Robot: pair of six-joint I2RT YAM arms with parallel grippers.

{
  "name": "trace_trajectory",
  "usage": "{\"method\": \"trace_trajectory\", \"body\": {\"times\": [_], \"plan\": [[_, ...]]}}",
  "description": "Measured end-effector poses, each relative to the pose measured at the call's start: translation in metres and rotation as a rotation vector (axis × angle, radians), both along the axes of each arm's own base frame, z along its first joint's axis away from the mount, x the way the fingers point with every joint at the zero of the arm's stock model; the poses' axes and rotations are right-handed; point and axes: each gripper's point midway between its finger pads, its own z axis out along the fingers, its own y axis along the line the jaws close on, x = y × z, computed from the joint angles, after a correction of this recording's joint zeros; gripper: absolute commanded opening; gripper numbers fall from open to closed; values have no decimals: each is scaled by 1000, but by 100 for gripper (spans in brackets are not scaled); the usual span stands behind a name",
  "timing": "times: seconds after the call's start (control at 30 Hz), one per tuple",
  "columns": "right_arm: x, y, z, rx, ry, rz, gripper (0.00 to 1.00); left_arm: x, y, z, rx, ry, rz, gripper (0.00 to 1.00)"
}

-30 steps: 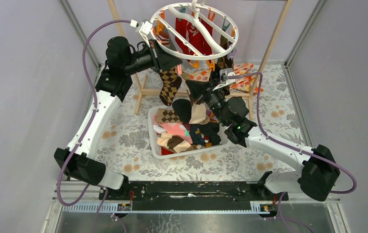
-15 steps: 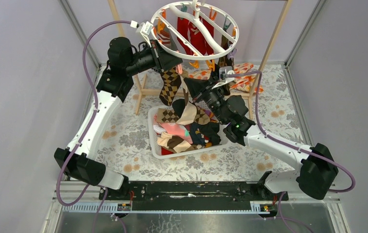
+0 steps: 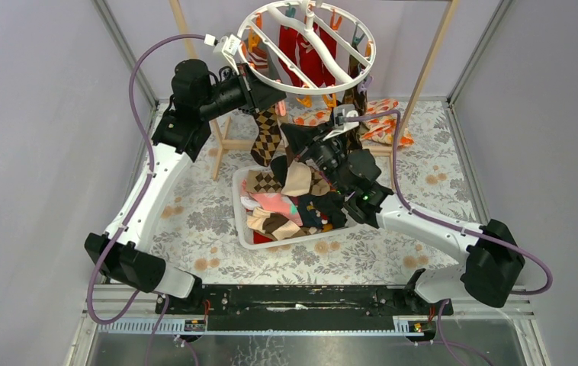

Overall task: Clip the socks to the hanger
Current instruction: Clamp the sock onto the hanger.

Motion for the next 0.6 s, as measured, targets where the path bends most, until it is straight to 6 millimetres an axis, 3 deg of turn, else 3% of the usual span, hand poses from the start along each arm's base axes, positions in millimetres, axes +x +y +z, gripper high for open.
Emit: {"method": "trace_trajectory", "body": {"times": [0.27, 0.6], "plan": [[-10, 22, 4, -57, -40, -46, 0, 4, 3, -3, 45, 7, 92, 0], [-2, 5, 1, -106, -46, -203, 0, 8, 11, -2, 106, -32, 166, 0]]}}
